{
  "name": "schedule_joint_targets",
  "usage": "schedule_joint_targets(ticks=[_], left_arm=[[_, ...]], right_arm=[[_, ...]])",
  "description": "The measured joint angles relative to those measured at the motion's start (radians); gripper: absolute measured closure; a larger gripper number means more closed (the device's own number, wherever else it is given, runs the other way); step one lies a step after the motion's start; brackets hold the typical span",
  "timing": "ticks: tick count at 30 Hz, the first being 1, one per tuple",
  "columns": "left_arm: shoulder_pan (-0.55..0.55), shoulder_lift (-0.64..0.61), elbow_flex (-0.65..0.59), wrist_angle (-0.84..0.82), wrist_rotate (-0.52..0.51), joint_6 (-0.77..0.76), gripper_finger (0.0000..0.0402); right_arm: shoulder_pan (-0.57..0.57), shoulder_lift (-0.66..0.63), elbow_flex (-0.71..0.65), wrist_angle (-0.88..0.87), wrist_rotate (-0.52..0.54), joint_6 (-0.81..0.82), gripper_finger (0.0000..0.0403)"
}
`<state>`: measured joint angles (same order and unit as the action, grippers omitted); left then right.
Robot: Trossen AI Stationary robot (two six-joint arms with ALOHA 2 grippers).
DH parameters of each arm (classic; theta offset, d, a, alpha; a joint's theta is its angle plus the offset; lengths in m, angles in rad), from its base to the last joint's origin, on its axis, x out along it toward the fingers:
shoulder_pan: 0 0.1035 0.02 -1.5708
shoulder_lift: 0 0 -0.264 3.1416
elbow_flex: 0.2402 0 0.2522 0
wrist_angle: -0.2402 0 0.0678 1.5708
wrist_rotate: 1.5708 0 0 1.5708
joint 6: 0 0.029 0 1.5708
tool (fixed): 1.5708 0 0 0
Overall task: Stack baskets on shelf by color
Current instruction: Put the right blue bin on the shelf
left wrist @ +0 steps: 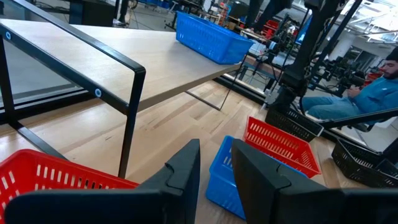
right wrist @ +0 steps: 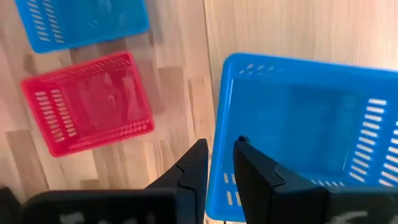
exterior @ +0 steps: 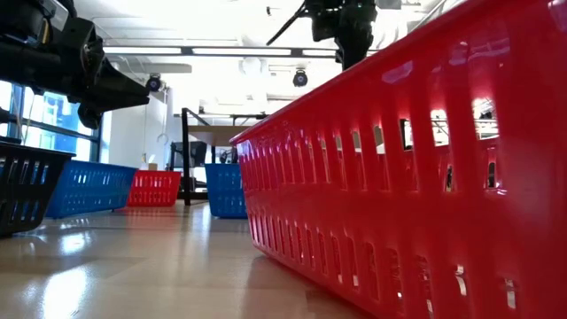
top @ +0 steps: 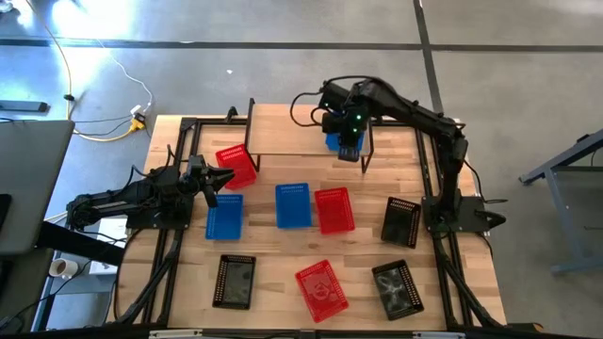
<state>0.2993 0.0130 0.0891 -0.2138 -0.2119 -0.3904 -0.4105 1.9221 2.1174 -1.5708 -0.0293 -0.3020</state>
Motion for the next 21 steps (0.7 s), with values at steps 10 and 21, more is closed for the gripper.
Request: schedule_joint_targets(ticks=[10,21], left_arm=[[0.0,0.0,0.0,0.0,0.0,0.0,0.0319],[0.0,0.0,0.0,0.0,0.0,0.0,0.0319]], right_arm=[[0.001,0.0,-0.039,0.0,0.027,0.053,0.0341],[0.021,0.0,-0.039,0.0,0.042,0.095,0.0341]])
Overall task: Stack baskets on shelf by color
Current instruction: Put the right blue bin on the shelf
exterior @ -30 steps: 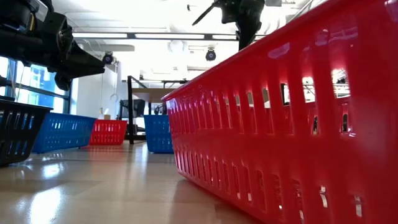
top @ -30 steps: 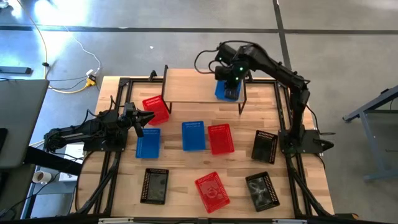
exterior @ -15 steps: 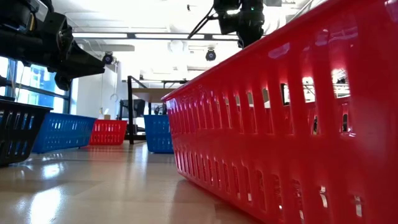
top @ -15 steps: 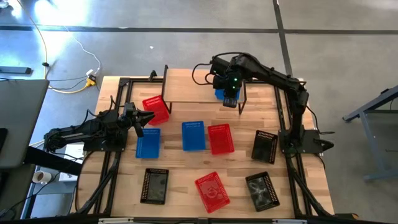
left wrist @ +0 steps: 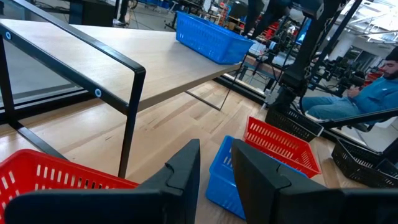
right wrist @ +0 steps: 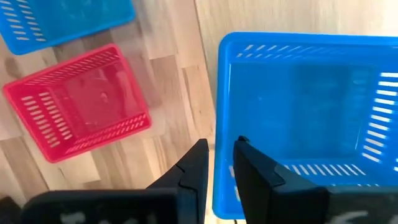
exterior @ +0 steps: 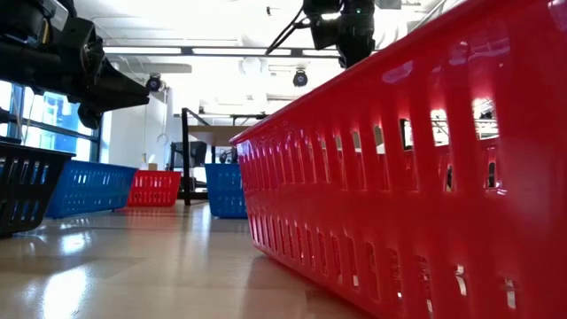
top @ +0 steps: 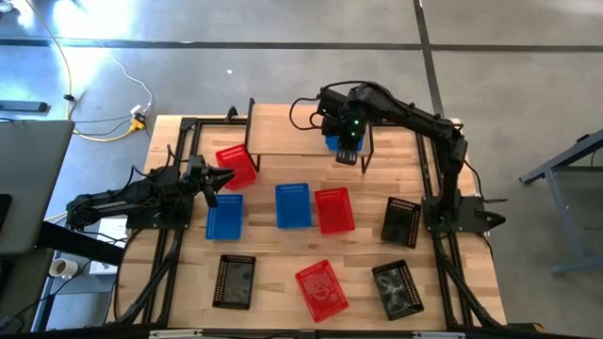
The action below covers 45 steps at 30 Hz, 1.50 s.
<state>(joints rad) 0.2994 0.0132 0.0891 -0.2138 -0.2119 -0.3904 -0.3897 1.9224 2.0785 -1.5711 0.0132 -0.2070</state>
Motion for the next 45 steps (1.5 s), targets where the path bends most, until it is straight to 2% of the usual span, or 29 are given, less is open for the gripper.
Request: schedule_joint_targets(ticks=[20,40,45], left_arm=[[0.0,0.0,0.0,0.0,0.0,0.0,0.0319],[0.0,0.0,0.0,0.0,0.0,0.0,0.0319],[0.0,0.0,0.0,0.0,0.0,0.0,0.0319]], right_arm=[[0.0,0.001,0.0,0.0,-0.028,0.027,0.0341],[0.001,0.044,0.001,0.0,0.023,0.027,0.0341],[-0.003,0.044,0.001,0.0,0.057,0.072,0.0341]])
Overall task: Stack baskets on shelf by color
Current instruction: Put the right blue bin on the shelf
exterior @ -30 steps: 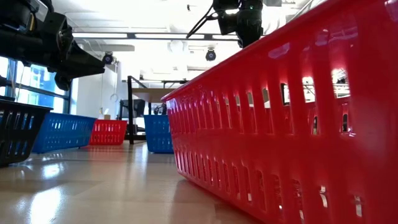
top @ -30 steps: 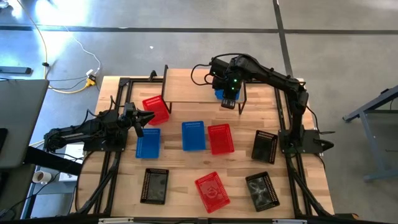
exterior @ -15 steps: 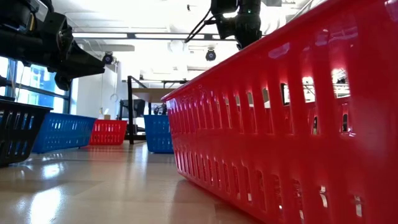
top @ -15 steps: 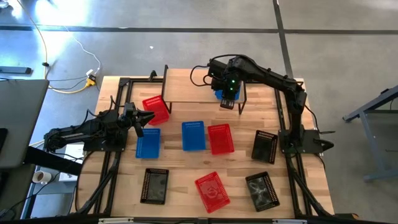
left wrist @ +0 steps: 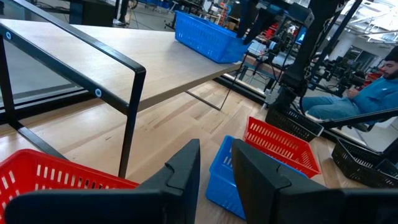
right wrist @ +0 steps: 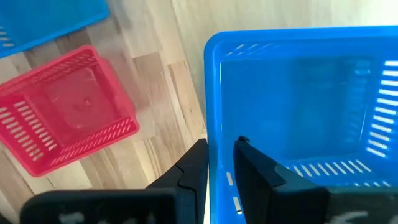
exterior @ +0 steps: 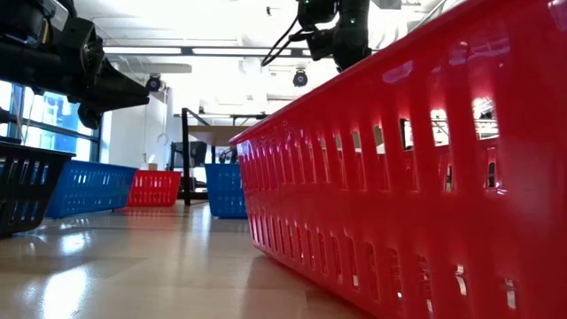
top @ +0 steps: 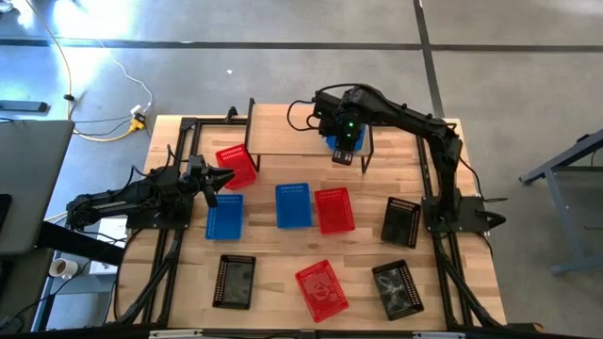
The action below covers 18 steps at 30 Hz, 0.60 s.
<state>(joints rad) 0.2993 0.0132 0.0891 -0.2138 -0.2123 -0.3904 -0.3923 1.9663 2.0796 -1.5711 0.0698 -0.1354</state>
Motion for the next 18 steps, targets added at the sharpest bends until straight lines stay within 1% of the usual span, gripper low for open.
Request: schedule_joint_targets(ticks=[4,18], left_arm=[[0.0,0.0,0.0,0.0,0.0,0.0,0.0319],[0.0,0.0,0.0,0.0,0.0,0.0,0.0319]], right_arm=[[0.0,0.0,0.0,0.0,0.031,0.024,0.0341],[-0.007,-0.001,0.0,0.0,0.011,0.141,0.0341]])
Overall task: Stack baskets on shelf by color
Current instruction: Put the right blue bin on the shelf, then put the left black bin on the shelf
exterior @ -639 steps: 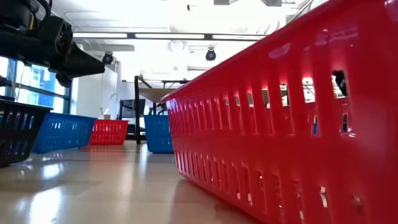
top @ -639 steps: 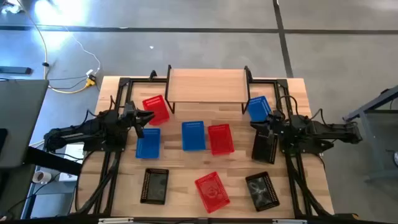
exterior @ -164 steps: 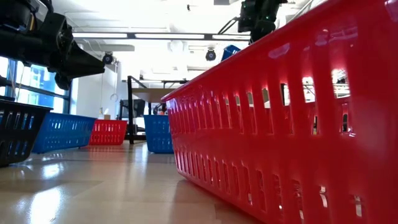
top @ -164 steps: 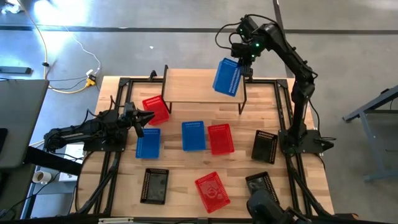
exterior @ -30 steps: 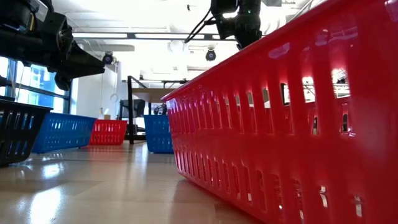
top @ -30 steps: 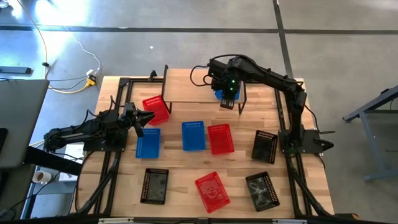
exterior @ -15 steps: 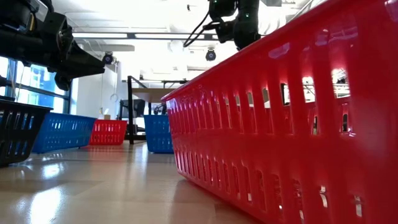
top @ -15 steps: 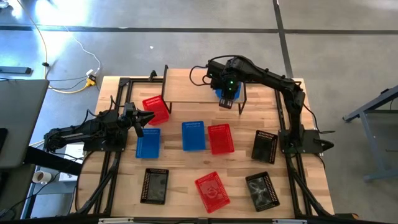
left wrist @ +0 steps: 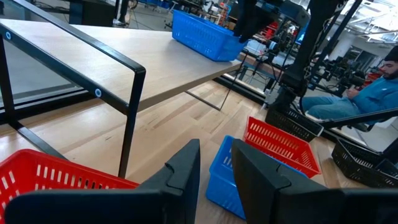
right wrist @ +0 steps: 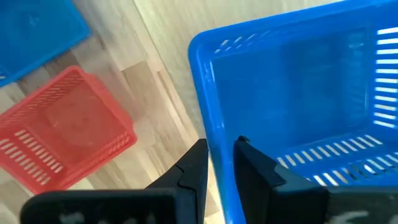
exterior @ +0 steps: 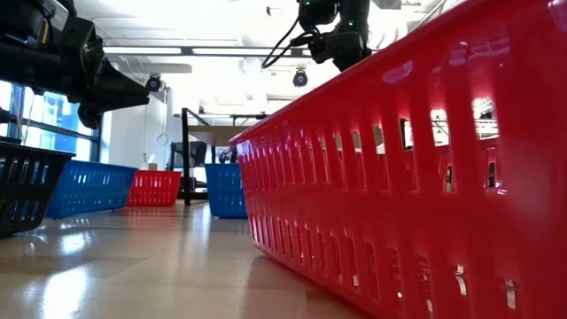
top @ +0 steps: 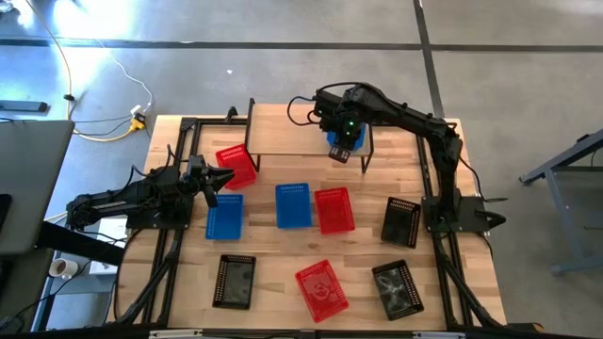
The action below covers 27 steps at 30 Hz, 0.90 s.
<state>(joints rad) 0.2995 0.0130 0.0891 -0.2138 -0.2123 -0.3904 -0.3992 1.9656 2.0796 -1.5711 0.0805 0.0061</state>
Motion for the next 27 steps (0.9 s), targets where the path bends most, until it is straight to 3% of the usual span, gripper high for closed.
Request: schedule_joint_targets(ticks=[13,27], left_arm=[[0.0,0.0,0.0,0.0,0.0,0.0,0.0319],[0.0,0.0,0.0,0.064,-0.009,0.0,0.0319]], right_arm=[[0.009,-0.016,-0.001,0.0,0.044,-0.034,0.0338],[0.009,-0.105,-0.001,0.0,0.047,-0.006,0.0277]])
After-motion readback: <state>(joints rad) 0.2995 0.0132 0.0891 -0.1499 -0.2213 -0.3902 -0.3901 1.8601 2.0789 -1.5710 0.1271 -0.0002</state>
